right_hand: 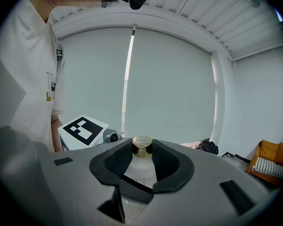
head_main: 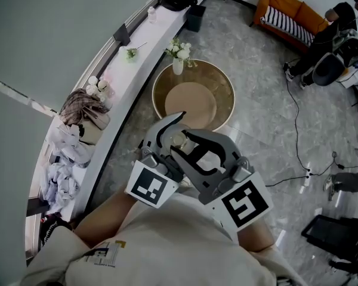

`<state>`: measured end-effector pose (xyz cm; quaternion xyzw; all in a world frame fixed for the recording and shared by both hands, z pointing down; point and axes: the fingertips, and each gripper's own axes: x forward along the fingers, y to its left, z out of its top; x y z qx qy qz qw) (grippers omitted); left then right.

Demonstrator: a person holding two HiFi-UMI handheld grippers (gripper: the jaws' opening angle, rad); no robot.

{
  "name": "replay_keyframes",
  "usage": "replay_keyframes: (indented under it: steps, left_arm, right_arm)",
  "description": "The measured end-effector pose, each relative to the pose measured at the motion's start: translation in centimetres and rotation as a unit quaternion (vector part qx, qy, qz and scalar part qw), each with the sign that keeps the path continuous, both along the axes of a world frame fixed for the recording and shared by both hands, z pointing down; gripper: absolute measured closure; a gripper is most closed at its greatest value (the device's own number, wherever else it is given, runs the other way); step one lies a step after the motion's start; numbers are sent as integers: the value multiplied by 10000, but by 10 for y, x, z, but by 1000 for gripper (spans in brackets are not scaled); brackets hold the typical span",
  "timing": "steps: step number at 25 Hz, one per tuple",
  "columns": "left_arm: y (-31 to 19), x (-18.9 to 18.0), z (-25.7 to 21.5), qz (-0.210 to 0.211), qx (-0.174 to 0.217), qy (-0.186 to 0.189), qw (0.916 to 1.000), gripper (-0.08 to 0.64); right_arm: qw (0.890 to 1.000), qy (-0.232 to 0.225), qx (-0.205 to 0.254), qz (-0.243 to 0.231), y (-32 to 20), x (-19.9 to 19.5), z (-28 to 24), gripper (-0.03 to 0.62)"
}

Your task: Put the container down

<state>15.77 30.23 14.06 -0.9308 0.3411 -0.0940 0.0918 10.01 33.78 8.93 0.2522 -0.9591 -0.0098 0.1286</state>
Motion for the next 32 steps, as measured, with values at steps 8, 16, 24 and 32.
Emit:
replay_keyframes:
  steps: [8, 16, 24, 32]
  left_arm:
    - [1, 21, 2, -195, 60, -117, 9997, 199]
    - [-5, 22, 3, -334, 89, -94, 9994, 199]
    - [-23, 15, 7, -310, 156, -35, 9994, 199]
    - [-56, 1, 16, -310, 76, -12, 9995, 199]
  right_arm:
    - [9998, -63, 19, -193, 4, 24, 2, 468]
    - [9994, -68, 66, -343, 0, 25, 4, 468]
    - [9992, 95, 117, -370, -18, 17, 9, 468]
    - [9990, 221, 30, -375, -51, 3, 19, 468]
